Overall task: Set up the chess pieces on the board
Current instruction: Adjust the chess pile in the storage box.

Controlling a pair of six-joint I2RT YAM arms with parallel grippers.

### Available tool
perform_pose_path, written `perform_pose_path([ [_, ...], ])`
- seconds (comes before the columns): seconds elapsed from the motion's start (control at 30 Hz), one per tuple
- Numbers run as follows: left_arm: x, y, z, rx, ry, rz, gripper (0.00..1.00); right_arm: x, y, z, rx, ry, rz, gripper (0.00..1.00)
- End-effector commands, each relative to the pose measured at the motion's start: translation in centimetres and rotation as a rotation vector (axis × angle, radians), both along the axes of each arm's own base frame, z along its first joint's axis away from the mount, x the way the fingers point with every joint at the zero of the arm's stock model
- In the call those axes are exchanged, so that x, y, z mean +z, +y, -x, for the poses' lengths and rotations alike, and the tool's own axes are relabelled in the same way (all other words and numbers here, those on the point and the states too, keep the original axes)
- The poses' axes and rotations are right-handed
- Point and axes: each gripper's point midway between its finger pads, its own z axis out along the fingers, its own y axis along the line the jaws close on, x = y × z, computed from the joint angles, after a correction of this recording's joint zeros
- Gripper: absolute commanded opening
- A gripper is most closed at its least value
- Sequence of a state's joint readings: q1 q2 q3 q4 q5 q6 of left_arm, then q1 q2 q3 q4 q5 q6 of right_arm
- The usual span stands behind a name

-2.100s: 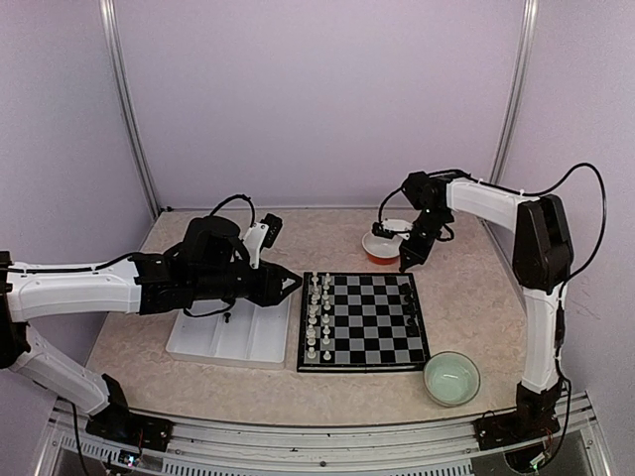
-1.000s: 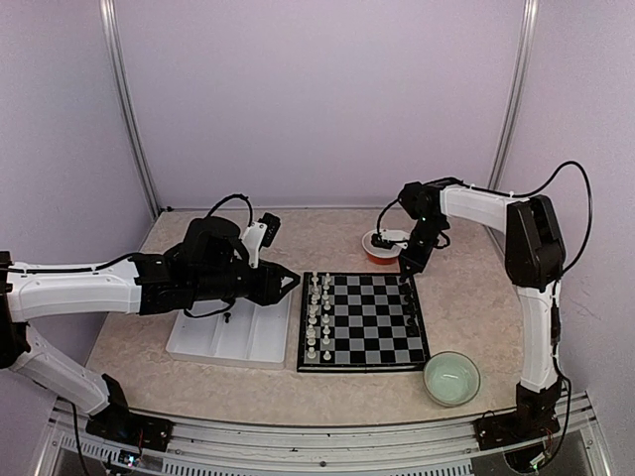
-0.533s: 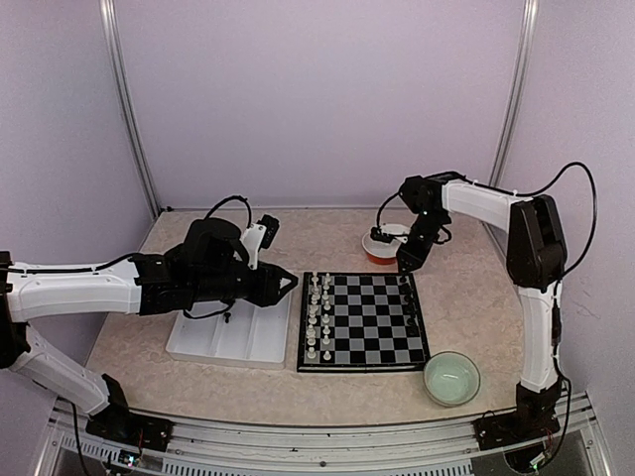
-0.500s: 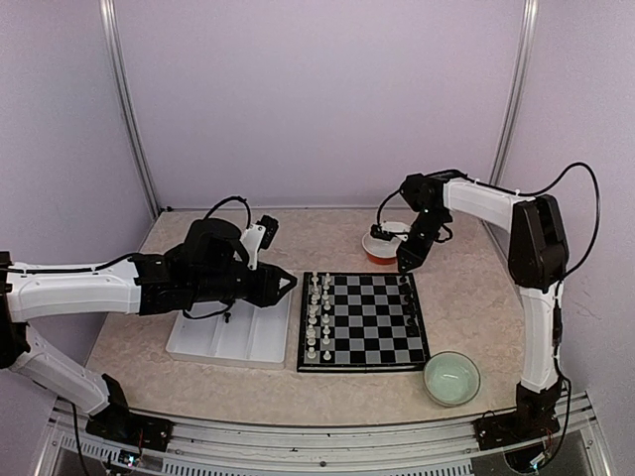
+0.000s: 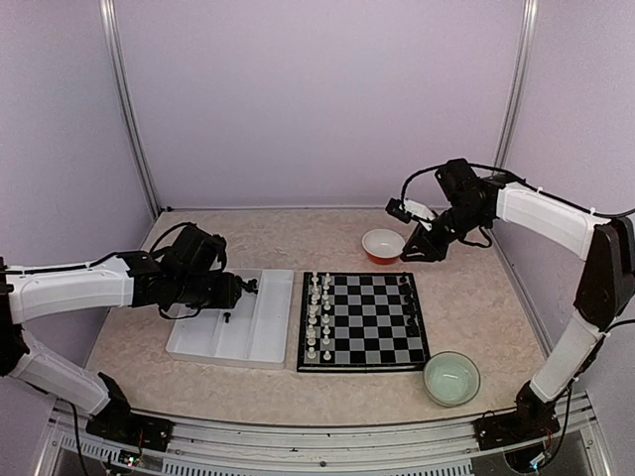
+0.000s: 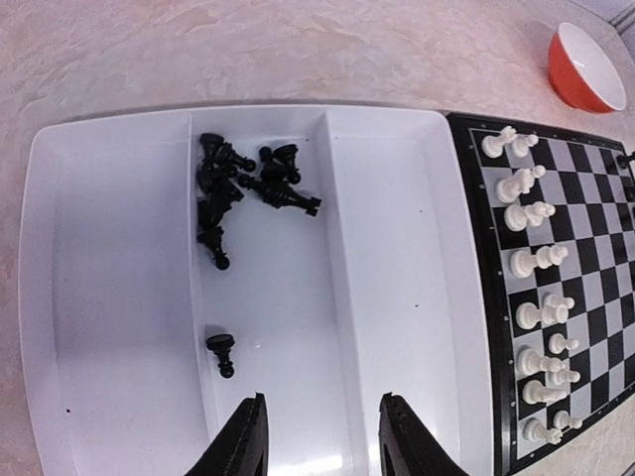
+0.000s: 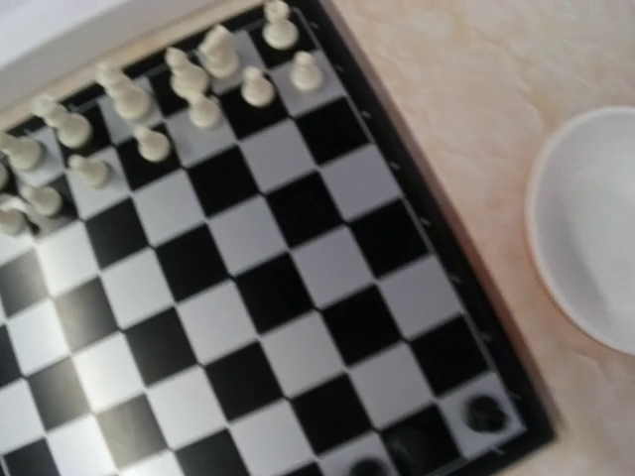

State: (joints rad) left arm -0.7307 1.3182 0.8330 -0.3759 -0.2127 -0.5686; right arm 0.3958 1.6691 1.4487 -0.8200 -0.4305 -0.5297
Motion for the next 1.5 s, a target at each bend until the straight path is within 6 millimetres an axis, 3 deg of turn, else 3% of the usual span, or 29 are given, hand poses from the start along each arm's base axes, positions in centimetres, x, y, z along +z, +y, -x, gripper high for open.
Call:
perform_pose_path([
  [0.0, -0.8, 0.2, -1.2, 0.038, 0.045, -0.005, 0.39, 0.9, 1.3, 0.4, 0.015, -0.016, -0.133, 0.25],
  [0.27, -3.6, 0.2, -5.9, 0.066, 0.09, -0.086, 0.34, 0.6, 1.0, 1.5, 0.017, -0.011, -0.138, 0.25],
  [0.5, -4.1, 0.2, -10.3, 0.008, 0.095, -0.093, 0.32, 0.4, 0.6, 1.9, 0.013, -0.023, -0.135, 0.25],
  [0.7, -3.8, -1.6, -13.0, -0.073, 0.081, -0.071, 0.31, -0.1, 0.5, 2.1, 0.01, -0.023, -0.127, 0.25],
  [0.83, -5.7, -3.0, -13.0, -0.166, 0.118, -0.063, 0.33, -0.1, 0.3, 2.2, 0.01, -0.027, -0.125, 0.25],
  [1.07, -7.7, -2.4, -12.4, -0.187, 0.176, -0.078, 0.34, -0.5, 0.3, 2.5, 0.011, -0.025, -0.124, 0.25],
  [1.47, -8.5, -1.5, -8.0, -0.21, 0.23, -0.028, 0.36, -1.1, 0.7, 2.3, 0.02, 0.011, -0.13, 0.25],
])
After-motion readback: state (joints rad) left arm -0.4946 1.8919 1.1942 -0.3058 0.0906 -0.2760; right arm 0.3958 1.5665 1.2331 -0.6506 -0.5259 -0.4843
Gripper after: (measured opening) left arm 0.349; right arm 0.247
